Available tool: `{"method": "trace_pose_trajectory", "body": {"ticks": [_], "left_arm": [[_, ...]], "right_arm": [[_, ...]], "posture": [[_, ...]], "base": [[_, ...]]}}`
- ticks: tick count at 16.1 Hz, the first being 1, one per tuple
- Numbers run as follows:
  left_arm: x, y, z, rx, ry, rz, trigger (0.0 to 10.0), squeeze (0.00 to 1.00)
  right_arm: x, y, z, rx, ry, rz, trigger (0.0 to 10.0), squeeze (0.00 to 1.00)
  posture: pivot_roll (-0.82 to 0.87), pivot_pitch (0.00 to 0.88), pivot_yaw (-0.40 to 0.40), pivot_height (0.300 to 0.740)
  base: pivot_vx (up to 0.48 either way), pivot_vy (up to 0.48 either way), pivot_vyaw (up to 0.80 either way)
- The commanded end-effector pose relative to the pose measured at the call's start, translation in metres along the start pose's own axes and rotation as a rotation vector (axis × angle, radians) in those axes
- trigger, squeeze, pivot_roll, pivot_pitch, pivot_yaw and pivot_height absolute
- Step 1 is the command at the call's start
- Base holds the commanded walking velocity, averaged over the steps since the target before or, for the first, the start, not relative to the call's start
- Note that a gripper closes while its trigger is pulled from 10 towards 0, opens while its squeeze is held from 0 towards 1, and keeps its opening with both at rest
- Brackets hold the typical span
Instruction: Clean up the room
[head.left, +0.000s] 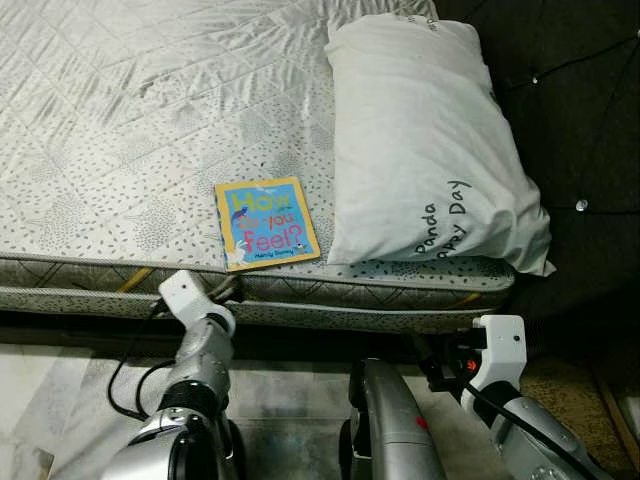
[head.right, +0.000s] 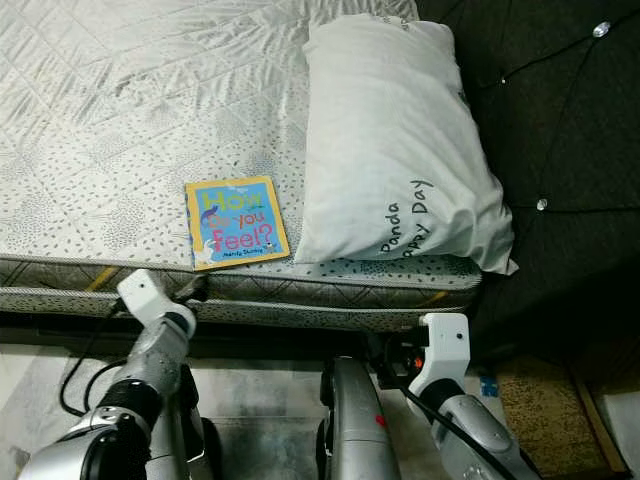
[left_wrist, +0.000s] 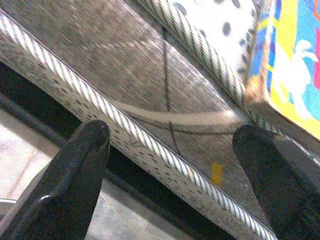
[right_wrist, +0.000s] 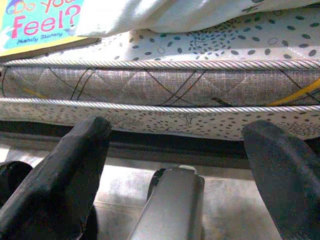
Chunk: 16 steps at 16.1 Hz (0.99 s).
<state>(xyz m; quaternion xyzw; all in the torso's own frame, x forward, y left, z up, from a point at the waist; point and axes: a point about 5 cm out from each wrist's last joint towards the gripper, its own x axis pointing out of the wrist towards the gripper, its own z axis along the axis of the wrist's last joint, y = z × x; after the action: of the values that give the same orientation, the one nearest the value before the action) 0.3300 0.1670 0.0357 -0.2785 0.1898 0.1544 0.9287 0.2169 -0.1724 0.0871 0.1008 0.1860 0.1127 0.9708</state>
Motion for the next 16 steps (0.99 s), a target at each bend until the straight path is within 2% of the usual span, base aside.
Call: {"method": "trace_pose_trajectory", "body": {"ticks": [1, 16], "left_arm": [[-0.0003, 0.0059, -0.0046, -0.007, 0.024, 0.022, 10.0, 0.00], [-0.0003, 0.0059, -0.0046, -0.007, 0.024, 0.022, 10.0, 0.00]], "right_arm": [[-0.0038, -0.0074, -0.0060, 0.016, 0.023, -0.032, 10.0, 0.00], [-0.0038, -0.0074, -0.0060, 0.016, 0.023, -0.032, 10.0, 0.00]], "posture": [[-0.29, 0.252, -0.071, 0.585], [-0.29, 0.252, -0.071, 0.585]], "base": [[0.000, 0.000, 0.00], [0.000, 0.000, 0.00]]}}
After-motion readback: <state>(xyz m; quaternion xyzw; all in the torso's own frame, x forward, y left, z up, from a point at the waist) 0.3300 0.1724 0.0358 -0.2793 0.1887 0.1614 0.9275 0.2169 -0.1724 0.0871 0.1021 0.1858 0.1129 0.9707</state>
